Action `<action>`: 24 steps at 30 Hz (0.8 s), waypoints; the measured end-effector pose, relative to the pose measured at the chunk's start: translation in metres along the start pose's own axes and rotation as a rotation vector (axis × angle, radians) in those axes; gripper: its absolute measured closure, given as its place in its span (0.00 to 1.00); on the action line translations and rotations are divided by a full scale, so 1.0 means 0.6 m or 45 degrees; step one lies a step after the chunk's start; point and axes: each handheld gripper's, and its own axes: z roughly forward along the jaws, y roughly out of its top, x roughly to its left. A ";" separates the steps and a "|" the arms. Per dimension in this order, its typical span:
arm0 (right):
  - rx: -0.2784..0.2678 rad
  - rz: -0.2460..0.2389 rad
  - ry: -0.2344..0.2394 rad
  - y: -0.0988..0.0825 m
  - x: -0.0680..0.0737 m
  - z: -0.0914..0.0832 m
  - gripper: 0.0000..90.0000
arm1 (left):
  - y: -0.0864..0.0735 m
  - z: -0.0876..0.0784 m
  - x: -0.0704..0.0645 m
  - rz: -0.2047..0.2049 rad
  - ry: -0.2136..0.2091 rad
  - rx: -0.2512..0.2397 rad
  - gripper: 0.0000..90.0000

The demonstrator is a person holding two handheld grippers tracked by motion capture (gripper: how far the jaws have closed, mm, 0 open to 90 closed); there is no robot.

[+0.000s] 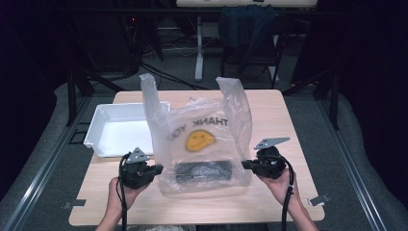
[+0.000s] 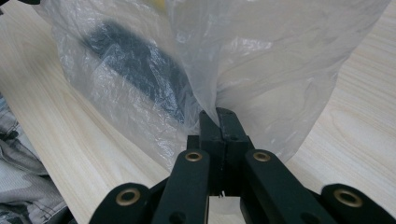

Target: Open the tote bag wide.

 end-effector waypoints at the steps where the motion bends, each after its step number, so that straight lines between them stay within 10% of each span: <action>1: 0.000 0.000 0.000 0.000 0.000 0.000 1.00 | 0.000 0.000 0.000 0.000 0.000 0.000 0.87; 6: 0.005 -0.005 -0.005 -0.003 0.000 -0.001 1.00 | 0.015 -0.016 -0.002 -0.011 0.019 -0.040 0.60; 12: 0.014 -0.009 -0.011 -0.007 0.000 -0.006 1.00 | 0.057 -0.045 -0.004 -0.035 0.048 -0.155 0.50; 24: 0.027 -0.008 -0.005 -0.008 0.000 -0.002 1.00 | 0.042 0.002 0.012 -0.029 -0.007 -0.123 0.99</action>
